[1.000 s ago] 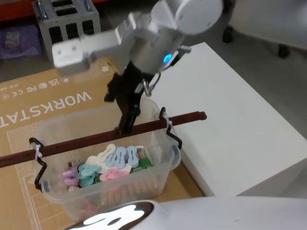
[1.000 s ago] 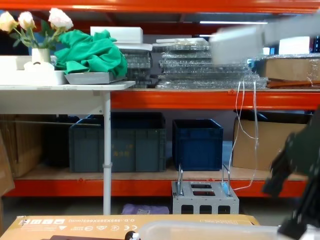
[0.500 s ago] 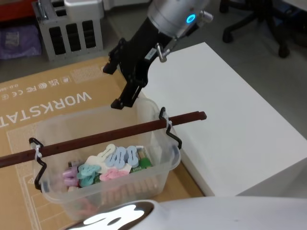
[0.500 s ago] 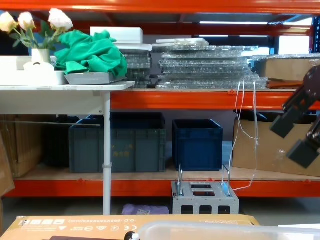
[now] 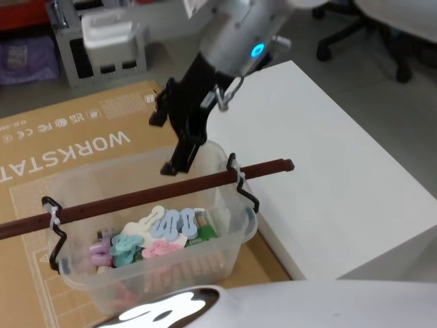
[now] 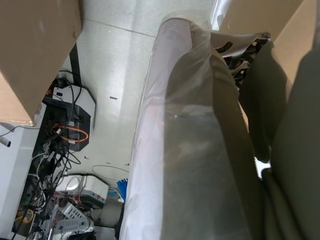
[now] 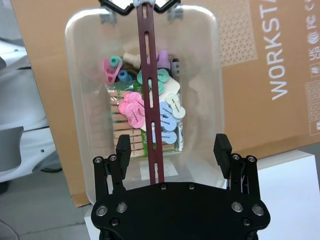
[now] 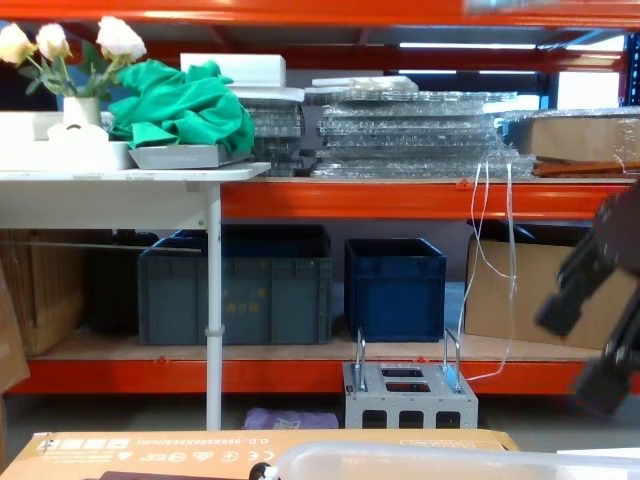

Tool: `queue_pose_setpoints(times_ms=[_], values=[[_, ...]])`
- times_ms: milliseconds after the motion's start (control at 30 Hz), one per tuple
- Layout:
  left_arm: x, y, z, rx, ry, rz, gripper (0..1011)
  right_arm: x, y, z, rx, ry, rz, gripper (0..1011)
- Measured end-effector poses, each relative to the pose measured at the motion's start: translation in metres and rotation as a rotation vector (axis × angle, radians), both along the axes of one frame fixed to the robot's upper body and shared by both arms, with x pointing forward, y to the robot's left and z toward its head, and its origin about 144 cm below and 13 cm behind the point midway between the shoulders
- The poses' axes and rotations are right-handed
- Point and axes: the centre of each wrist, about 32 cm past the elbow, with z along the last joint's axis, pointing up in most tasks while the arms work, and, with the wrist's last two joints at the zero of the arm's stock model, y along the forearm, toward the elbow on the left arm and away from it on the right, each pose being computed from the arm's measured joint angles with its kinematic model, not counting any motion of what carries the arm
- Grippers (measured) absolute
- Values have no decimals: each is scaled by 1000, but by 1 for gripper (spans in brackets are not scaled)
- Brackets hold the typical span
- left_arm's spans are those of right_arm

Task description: Use one hand to grasp the basket and place it at the designated location.

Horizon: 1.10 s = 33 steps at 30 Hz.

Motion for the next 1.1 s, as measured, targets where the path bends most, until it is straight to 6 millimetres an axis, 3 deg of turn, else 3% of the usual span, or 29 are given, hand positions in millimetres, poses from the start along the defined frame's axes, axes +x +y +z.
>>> queue_pose_setpoints(times_ms=[567, 1100], values=[[0, 0, 0, 0, 0, 0, 0, 3, 33, -44, -101, 43, 2, 1001], [0, 0, 0, 0, 0, 0, 0, -2, 51, -79, -196, 52, 12, 1001]])
